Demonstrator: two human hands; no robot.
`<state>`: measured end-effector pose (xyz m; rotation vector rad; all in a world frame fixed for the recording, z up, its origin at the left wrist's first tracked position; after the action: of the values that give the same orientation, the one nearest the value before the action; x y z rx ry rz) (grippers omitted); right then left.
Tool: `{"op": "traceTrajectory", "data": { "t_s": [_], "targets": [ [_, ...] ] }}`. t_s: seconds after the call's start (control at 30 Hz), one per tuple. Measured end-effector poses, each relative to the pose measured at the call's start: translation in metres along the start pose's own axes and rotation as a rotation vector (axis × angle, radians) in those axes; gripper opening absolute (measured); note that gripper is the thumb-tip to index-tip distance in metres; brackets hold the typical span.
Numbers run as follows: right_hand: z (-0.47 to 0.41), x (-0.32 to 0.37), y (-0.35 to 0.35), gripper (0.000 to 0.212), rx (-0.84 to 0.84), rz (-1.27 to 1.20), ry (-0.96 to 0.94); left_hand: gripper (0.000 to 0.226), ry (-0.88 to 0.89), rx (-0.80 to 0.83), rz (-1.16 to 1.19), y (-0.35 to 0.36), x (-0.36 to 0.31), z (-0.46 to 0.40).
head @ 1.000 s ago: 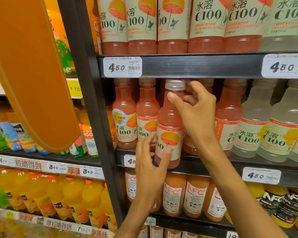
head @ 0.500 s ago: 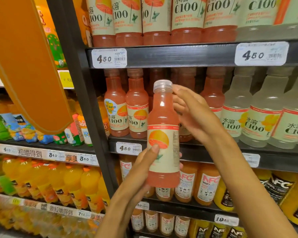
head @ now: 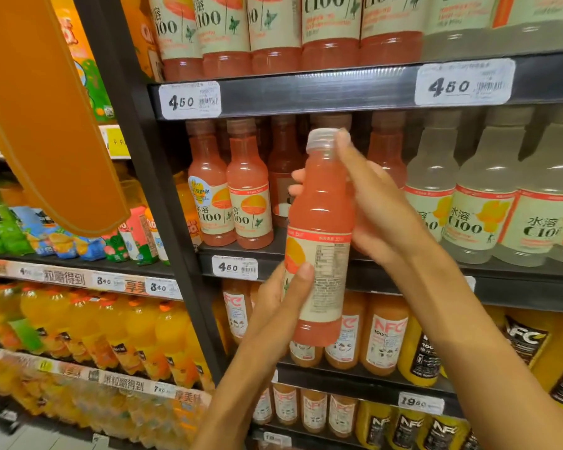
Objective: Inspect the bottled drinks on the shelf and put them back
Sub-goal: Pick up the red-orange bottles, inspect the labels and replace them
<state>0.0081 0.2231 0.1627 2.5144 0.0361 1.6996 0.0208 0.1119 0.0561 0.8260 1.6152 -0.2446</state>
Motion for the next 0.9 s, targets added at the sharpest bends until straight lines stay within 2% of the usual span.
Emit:
{"op": "traceTrajectory", "data": {
  "t_s": [0.07, 0.2, 0.3, 0.47, 0.6, 0.67, 0.77, 0.83, 0.9],
  "targets": [
    [-0.002, 0.001, 0.002, 0.045, 0.064, -0.082, 0.041, 0.056, -0.072, 0.010, 0.156, -0.002, 0.005, 0.001],
    [-0.009, 0.001, 0.016, 0.044, 0.172, -0.346, 0.090, 0.088, -0.238, 0.186, 0.473, 0.013, 0.007, 0.007],
    [-0.009, 0.005, 0.028, 0.037, 0.238, -0.351, 0.062, 0.081, -0.242, 0.215, 0.477, 0.015, 0.013, 0.007],
    [-0.005, 0.015, 0.014, 0.033, 0.020, 0.015, -0.069, 0.046, -0.134, 0.012, 0.189, -0.012, 0.002, -0.001],
    [-0.003, 0.011, 0.015, 0.042, -0.050, 0.000, -0.011, 0.061, -0.116, -0.063, 0.275, -0.014, 0.002, -0.002],
    [-0.004, 0.010, 0.020, 0.046, 0.035, -0.038, 0.016, 0.064, -0.177, 0.007, 0.409, -0.007, 0.003, 0.002],
    [-0.004, 0.008, 0.034, 0.052, 0.176, -0.133, 0.048, 0.065, -0.328, 0.203, 0.595, 0.010, 0.006, 0.011],
    [-0.005, 0.006, 0.047, 0.054, 0.248, -0.258, 0.065, 0.063, -0.371, 0.294, 0.675, 0.020, 0.009, 0.014],
    [-0.004, 0.005, 0.052, 0.048, 0.282, -0.339, 0.064, 0.063, -0.377, 0.314, 0.678, 0.023, 0.013, 0.017]
  ]
}}
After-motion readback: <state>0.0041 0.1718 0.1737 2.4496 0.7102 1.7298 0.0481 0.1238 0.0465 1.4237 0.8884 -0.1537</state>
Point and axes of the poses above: each hand's wrist, its own z-axis away from the middle knuckle, its own y-axis out of the palm, x = y × z, the point moved 7 cm from there along -z, towards the middle knuckle, and after that the axes turned 13 degrees about z, right-handed, at the moved point
